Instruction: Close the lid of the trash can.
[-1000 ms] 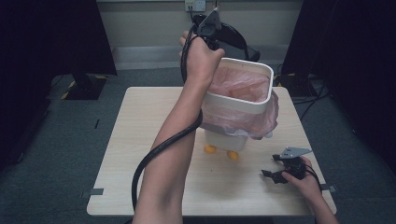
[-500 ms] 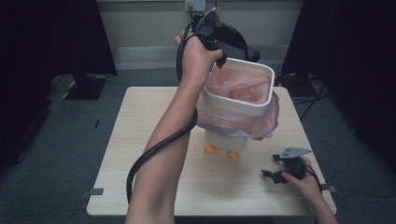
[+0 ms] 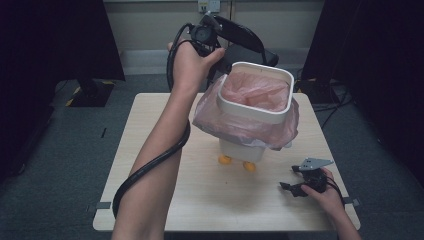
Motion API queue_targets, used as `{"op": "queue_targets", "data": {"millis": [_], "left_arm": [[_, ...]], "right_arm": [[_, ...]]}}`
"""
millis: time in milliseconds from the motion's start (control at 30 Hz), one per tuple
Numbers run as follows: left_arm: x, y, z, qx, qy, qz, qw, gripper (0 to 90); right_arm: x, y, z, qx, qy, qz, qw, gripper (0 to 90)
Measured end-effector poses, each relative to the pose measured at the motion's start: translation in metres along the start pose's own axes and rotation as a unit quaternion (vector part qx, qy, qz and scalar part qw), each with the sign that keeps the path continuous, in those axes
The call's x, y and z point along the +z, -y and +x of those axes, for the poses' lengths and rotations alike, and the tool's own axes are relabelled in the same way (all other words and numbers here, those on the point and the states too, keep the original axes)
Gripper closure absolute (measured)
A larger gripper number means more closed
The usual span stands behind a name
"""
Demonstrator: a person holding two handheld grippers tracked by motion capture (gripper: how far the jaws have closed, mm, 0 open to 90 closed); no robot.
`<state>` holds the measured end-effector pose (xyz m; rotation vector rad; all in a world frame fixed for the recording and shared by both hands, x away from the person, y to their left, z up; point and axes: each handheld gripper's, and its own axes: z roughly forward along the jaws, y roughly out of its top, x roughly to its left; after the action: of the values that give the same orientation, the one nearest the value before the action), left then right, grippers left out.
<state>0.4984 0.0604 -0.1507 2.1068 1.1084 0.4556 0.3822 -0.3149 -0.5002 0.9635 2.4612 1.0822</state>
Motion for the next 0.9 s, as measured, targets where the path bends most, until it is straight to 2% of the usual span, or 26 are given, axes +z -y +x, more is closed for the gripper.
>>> {"op": "queue_targets", "data": {"millis": [33,200,267,300,400,633,700,900], "left_arm": [[-0.002,0.002,0.002,0.001,-0.005,0.001,1.0000,16.0],[-0.009,0.012,0.009,-0.001,0.000,0.007,1.0000,16.3],[-0.013,0.015,0.010,0.000,-0.004,0.009,1.0000,16.6],[-0.017,0.018,0.011,0.006,-0.004,0.008,0.9999,16.8],[-0.025,0.024,0.014,0.006,0.001,0.003,1.0000,16.7],[-0.043,0.042,0.026,-0.004,0.000,0.000,1.0000,16.6],[-0.044,0.048,0.030,-0.008,0.007,0.002,0.9999,16.6],[-0.040,0.067,0.040,-0.015,0.011,0.010,0.9998,16.6]], "right_arm": [[0.000,0.000,0.000,0.000,0.000,0.000,1.0000,14.1],[0.000,0.000,0.000,0.000,0.000,0.000,1.0000,14.1],[0.000,0.000,0.000,0.000,0.000,0.000,1.0000,14.1],[0.000,0.000,0.000,0.000,0.000,0.000,1.0000,14.1],[0.000,0.000,0.000,0.000,0.000,0.000,1.0000,14.1],[0.000,0.000,0.000,-0.002,0.001,0.000,1.0000,14.0],[0.000,0.000,0.000,-0.002,0.001,0.000,1.0000,14.0],[0.000,0.000,0.000,-0.003,0.001,-0.001,1.0000,14.0]]}}
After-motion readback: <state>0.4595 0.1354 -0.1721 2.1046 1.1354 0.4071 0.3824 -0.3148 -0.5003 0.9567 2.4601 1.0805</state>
